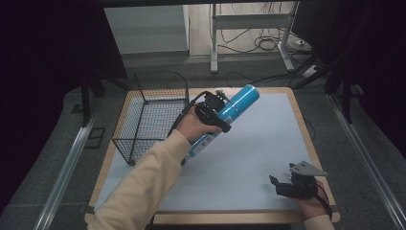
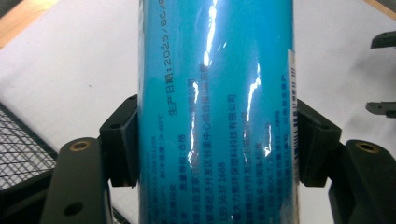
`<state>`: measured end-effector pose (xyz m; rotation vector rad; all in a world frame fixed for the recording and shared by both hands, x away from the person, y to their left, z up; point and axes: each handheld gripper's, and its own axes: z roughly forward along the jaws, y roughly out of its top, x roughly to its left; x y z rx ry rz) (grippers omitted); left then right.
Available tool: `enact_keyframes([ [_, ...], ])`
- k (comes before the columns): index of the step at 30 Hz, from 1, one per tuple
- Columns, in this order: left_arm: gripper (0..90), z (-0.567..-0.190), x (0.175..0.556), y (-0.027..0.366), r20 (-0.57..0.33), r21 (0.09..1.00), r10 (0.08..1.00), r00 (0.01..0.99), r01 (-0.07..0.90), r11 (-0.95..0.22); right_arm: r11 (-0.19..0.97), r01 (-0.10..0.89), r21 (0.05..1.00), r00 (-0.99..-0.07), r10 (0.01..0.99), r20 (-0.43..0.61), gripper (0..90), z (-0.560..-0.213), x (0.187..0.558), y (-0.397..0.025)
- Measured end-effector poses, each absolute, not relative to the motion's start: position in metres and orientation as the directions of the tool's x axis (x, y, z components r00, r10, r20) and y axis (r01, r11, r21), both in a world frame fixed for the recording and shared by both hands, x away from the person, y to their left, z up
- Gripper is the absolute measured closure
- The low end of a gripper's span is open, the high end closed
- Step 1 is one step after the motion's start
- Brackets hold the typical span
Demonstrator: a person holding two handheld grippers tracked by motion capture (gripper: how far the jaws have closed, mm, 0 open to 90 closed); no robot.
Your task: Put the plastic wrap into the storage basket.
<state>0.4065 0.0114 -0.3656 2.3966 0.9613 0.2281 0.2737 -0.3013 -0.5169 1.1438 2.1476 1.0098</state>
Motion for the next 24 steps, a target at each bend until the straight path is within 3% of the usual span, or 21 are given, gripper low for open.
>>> enact_keyframes([
  [24, 31.6, -0.333, 0.439, 0.032, 0.004, 0.56, 0.742, 0.67, 0.614, -0.557, 0.375, 0.477, 0.795, -0.519, 0.85, -0.09, 12.6, -0.517, 0.274, -0.302],
])
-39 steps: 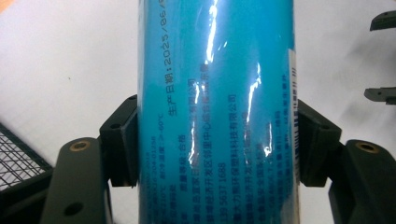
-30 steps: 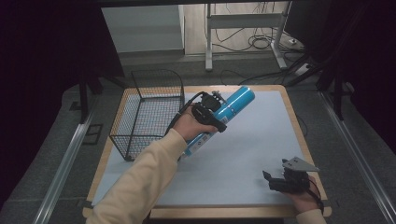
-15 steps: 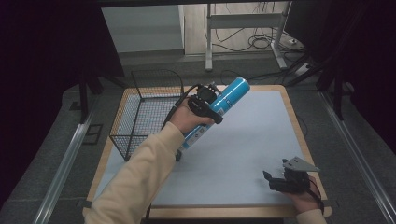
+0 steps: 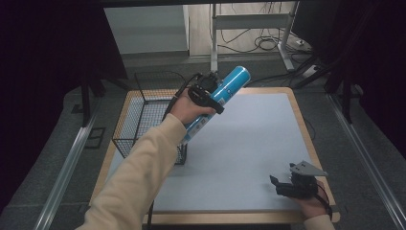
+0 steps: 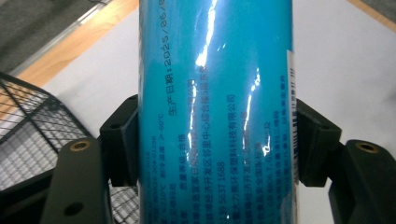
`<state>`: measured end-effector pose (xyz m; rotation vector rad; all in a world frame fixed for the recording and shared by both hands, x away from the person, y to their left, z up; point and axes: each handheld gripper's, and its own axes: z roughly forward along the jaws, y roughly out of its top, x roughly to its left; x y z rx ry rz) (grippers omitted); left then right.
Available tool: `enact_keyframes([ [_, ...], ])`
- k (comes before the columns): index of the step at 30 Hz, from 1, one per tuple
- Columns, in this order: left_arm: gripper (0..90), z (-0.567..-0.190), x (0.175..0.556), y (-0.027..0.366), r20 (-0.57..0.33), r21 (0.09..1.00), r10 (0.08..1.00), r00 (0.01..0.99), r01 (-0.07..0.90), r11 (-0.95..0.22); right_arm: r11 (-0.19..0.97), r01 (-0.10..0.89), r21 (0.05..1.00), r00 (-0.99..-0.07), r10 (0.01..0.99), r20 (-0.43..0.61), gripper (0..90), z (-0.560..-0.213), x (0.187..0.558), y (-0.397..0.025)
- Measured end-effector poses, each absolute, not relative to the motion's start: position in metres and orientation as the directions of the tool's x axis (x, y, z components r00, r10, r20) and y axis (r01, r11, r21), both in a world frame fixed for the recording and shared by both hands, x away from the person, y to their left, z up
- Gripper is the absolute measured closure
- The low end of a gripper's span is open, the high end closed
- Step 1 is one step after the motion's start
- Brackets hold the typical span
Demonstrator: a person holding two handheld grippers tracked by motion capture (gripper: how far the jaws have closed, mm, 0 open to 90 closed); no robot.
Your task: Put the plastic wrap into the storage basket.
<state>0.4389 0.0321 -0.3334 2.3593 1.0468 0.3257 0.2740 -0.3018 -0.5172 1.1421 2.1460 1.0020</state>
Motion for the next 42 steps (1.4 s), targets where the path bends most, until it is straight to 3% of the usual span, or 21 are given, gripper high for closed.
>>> enact_keyframes([
  [21, 31.7, -0.32, 0.468, 0.073, 0.036, 0.567, 0.799, 0.6, 0.646, -0.511, 0.374, 0.487, 0.789, -0.511, 0.855, -0.09, 12.6, -0.518, 0.274, -0.302],
  [42, 31.7, -0.346, 0.486, 0.113, 0.058, 0.543, 0.844, 0.533, 0.692, -0.475, 0.366, 0.476, 0.8, -0.505, 0.858, -0.093, 12.7, -0.516, 0.274, -0.303],
])
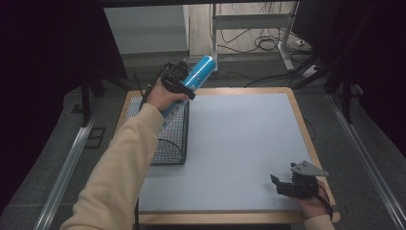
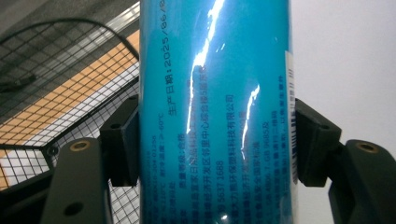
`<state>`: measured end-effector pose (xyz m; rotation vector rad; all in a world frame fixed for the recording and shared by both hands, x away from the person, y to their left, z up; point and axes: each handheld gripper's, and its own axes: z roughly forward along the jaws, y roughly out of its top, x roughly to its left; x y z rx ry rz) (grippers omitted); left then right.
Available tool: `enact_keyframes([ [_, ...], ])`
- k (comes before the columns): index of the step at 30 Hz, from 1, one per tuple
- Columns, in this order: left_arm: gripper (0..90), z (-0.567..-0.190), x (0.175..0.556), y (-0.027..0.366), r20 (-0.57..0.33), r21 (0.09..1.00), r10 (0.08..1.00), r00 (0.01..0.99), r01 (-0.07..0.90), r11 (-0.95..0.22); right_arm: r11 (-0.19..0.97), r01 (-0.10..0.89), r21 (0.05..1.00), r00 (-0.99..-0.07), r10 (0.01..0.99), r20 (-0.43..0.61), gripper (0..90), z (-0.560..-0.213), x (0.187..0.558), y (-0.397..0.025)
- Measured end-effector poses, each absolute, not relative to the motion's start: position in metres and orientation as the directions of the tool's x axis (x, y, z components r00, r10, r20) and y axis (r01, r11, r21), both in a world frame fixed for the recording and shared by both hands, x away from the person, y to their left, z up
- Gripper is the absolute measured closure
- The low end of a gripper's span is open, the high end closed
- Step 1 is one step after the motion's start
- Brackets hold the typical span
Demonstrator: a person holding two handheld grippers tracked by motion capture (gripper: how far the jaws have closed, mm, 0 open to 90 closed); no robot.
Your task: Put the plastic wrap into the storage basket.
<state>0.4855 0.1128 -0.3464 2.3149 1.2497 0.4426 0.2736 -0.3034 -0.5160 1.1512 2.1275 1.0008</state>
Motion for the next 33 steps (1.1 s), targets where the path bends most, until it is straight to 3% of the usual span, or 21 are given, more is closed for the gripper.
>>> enact_keyframes([
  [33, 31.7, -0.396, 0.516, 0.138, 0.082, 0.468, 0.867, 0.492, 0.749, -0.47, 0.367, 0.488, 0.792, -0.496, 0.863, -0.095, 12.7, -0.519, 0.274, -0.305],
])
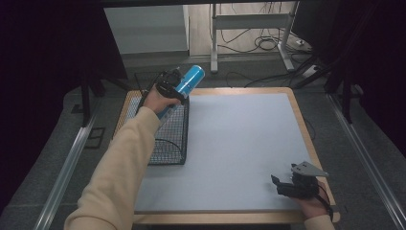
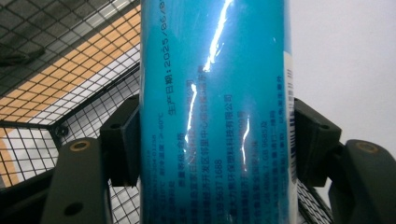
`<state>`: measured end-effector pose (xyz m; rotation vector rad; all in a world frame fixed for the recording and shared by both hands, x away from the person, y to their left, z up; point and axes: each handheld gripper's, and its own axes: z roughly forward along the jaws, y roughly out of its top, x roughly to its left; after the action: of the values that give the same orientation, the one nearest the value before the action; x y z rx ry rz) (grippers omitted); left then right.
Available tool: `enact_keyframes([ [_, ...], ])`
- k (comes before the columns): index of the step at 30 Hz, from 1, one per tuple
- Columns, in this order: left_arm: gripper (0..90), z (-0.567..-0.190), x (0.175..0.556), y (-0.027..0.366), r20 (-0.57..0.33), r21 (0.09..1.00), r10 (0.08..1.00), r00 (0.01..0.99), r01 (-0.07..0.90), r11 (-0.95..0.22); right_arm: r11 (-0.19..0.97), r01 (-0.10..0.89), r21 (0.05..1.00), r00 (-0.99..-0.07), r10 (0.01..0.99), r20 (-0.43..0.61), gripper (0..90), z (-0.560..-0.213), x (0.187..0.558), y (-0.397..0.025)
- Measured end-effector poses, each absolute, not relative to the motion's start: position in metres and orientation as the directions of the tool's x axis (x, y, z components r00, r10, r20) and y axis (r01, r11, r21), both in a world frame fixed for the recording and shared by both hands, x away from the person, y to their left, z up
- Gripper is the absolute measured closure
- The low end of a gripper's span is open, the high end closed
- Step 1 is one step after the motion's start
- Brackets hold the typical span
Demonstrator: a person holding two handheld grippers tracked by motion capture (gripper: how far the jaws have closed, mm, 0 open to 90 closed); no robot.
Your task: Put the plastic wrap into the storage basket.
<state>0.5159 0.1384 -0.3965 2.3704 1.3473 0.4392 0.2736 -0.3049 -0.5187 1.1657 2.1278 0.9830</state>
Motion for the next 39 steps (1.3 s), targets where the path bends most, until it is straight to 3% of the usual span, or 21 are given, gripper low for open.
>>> enact_keyframes([
  [6, 31.7, -0.406, 0.521, 0.139, 0.102, 0.425, 0.87, 0.482, 0.769, -0.476, 0.369, 0.489, 0.79, -0.497, 0.863, -0.095, 12.8, -0.52, 0.274, -0.304],
  [22, 31.6, -0.423, 0.527, 0.14, 0.133, 0.418, 0.877, 0.463, 0.776, -0.473, 0.373, 0.491, 0.787, -0.498, 0.862, -0.098, 12.8, -0.52, 0.274, -0.303],
  [29, 31.5, -0.437, 0.532, 0.14, 0.153, 0.359, 0.879, 0.452, 0.803, -0.476, 0.371, 0.492, 0.788, -0.496, 0.863, -0.097, 12.9, -0.52, 0.273, -0.304],
  [39, 31.1, -0.439, 0.535, 0.144, 0.148, 0.366, 0.89, 0.431, 0.812, -0.454, 0.374, 0.489, 0.788, -0.498, 0.861, -0.1, 12.9, -0.52, 0.273, -0.304],
])
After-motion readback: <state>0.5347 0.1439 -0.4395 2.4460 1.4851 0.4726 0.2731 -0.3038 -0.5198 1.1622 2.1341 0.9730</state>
